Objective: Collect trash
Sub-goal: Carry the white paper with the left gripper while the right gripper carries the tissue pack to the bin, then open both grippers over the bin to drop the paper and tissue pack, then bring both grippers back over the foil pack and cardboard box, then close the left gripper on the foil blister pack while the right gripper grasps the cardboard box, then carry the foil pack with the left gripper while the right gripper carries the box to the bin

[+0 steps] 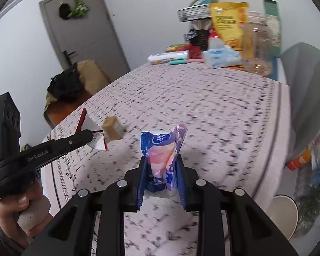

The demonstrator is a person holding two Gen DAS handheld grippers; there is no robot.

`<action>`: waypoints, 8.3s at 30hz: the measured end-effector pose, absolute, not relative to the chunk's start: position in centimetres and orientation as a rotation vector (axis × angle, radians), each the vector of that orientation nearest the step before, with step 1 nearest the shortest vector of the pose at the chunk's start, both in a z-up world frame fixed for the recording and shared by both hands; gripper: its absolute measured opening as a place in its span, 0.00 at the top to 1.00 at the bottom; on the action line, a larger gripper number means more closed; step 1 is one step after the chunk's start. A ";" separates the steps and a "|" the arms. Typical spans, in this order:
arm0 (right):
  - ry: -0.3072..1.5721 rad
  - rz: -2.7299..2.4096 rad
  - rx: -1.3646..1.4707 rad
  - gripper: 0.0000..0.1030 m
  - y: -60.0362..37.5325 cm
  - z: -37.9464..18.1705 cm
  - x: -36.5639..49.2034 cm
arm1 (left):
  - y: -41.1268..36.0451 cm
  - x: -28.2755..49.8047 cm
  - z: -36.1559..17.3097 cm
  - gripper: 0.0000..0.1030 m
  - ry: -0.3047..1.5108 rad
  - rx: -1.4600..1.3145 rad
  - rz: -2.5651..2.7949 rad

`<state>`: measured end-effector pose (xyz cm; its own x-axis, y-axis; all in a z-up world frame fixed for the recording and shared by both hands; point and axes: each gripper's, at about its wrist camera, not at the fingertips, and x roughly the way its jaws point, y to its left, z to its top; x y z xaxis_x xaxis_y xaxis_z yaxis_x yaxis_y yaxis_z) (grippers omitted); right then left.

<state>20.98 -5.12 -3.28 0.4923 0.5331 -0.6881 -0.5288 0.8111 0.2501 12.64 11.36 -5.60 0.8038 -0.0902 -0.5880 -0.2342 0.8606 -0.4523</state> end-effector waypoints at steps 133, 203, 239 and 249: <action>0.789 0.487 0.125 0.08 -11.6 -2.3 19.7 | 12.9 9.1 -6.2 0.07 0.661 -0.541 0.104; 0.959 0.775 -0.106 0.37 15.7 -8.4 25.6 | 27.3 6.6 -9.4 0.55 0.658 -0.592 0.458; 0.798 0.470 0.204 0.72 -14.0 -0.9 23.9 | 6.2 17.7 -5.2 0.55 0.673 -0.395 0.012; 0.830 0.320 0.250 0.71 -21.8 -3.6 24.0 | -0.4 21.3 -5.5 0.55 0.726 -0.333 -0.105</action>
<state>24.04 -21.80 -3.56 0.6317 0.3729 -0.6796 -0.1795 0.9232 0.3398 21.27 -0.41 -5.52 0.7452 -0.2080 -0.6335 -0.0208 0.9424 -0.3338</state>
